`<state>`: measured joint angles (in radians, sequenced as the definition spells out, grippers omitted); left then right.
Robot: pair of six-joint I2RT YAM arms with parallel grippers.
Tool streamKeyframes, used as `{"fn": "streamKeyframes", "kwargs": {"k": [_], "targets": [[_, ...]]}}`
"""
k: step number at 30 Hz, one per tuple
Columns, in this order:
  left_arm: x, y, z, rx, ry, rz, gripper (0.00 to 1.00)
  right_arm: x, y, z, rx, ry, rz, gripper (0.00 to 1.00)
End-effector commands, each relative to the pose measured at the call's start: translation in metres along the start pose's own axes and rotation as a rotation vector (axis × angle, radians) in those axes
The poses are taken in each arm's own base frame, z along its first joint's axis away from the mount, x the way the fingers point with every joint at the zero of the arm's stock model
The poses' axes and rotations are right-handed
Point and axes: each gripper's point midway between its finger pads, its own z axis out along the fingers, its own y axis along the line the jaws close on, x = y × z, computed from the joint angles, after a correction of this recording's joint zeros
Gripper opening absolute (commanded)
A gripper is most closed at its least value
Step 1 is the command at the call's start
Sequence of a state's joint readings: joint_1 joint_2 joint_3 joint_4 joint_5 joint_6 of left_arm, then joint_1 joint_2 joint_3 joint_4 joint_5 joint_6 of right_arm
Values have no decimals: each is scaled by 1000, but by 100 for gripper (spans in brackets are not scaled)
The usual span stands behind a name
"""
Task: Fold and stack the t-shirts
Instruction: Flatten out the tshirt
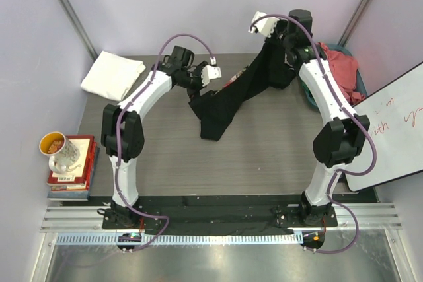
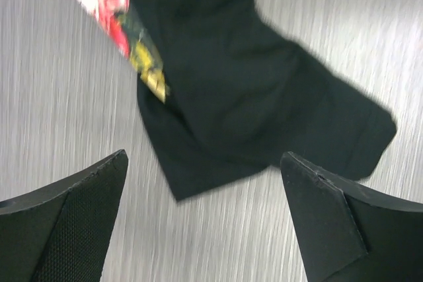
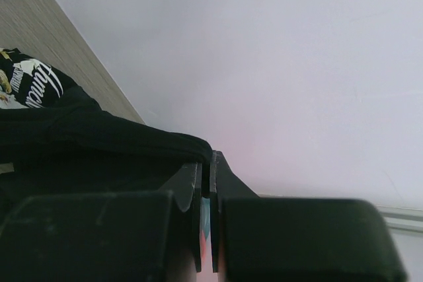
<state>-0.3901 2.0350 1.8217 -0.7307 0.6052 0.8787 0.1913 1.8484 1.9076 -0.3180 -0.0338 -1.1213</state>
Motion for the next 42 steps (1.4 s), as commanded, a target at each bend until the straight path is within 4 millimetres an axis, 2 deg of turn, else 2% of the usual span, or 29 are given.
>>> {"fn": "streamKeyframes", "kwargs": {"k": [1,5,9,12,14,15,16,18,20,22,24,25,29,30,32,33,34,36,42], "targets": [[-23,-14,27,42,-91,-23,99,-6,-13,4,75,-14,-14,1],[-8,-25,52,47,-8,-30,99,-4,-9,3,65,-11,-15,1],[21,-30,72,29,107,-88,96,-3,-6,-1,57,-12,-22,1],[36,-22,77,-11,183,-106,90,-4,-9,-8,62,-22,-5,1],[43,-19,82,-25,218,-103,82,-2,-8,-10,58,-24,8,1],[49,-15,82,-45,243,-102,77,1,-7,-11,54,-22,12,1],[51,-15,83,-50,253,-101,68,1,-5,-10,50,-23,14,1],[56,-15,85,-55,280,-98,60,3,-3,-9,44,-24,21,1],[66,-19,88,-56,329,-63,39,4,-4,-9,47,-28,32,1],[72,-22,88,-62,359,-59,0,4,-4,-9,46,-33,39,1],[68,-21,82,-72,361,-67,0,5,-4,-8,46,-34,37,1],[67,-17,76,-91,368,-65,0,5,-3,-8,45,-36,36,1],[37,7,35,-187,350,-21,0,10,-3,-8,44,-28,38,1],[18,22,13,-230,327,15,0,11,-2,-9,43,-28,37,1],[11,27,-15,-250,350,35,0,13,-2,-9,41,-27,38,1],[-2,39,-38,-291,341,77,0,13,-1,-9,38,-26,40,1],[1,37,-50,-280,369,86,0,14,-2,-10,42,-26,39,1],[-4,50,-83,-338,404,137,0,14,-2,-10,43,-27,40,1],[15,52,-146,-322,517,245,0,15,-2,-13,48,-28,54,1]]}}
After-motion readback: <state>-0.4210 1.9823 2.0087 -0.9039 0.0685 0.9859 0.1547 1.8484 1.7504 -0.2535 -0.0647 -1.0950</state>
